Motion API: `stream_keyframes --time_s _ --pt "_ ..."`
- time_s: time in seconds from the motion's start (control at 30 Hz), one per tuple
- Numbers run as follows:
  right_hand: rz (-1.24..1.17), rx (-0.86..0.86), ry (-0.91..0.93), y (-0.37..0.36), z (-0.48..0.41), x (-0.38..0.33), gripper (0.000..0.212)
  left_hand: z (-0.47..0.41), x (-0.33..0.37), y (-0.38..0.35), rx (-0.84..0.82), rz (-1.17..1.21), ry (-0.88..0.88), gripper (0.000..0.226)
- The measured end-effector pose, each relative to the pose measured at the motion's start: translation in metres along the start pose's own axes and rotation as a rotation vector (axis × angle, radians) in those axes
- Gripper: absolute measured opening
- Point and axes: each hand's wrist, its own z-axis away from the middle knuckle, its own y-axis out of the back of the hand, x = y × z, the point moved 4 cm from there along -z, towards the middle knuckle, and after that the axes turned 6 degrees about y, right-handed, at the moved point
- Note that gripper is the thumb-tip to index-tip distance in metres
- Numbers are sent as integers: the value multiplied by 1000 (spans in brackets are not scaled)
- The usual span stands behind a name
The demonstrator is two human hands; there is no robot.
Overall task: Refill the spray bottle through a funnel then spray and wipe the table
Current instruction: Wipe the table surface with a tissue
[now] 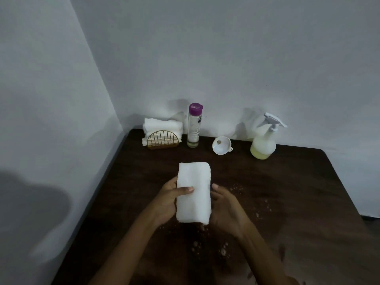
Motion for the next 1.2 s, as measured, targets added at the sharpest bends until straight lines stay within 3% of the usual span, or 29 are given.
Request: stream_keyframes --time_s 0.1,0.17,0.3,0.37,0.47,0.53,0.63,0.7,0.83,0.97,1.07,1.13,1.2 --pt "50 39 119 8 2 -4 61 0 -4 6 50 -120 -20 47" --pt "161 154 192 19 4 -11 44 -1 -6 9 73 -172 -60 50" --pt "351 259 352 33 10 -22 31 -4 -10 11 103 -231 -112 68" --pt "535 287 465 38 13 -23 25 -6 -12 12 142 -314 -139 64" --pt "733 326 611 47 18 -25 27 -8 -16 6 239 -177 -13 29" --pt "827 291 645 52 18 -24 28 -10 -23 -1 186 -70 104 24" --pt "969 336 621 61 18 -24 38 -15 -35 -3 125 -352 139 17" --pt "921 389 621 69 17 -23 33 -22 -47 -7 98 -549 92 28" --pt "760 483 544 76 17 -12 23 -34 -62 -34 147 -508 47 31" --pt "1169 425 690 71 20 10 25 -48 -74 -53 227 -342 149 34" --pt "1487 455 741 77 17 20 40 -55 -76 -55 251 -129 213 35" --pt "1518 480 765 85 16 21 44 -59 -75 -58 232 -117 230 34" --pt "1519 495 772 92 16 21 33 -62 -74 -61 203 -258 210 37"
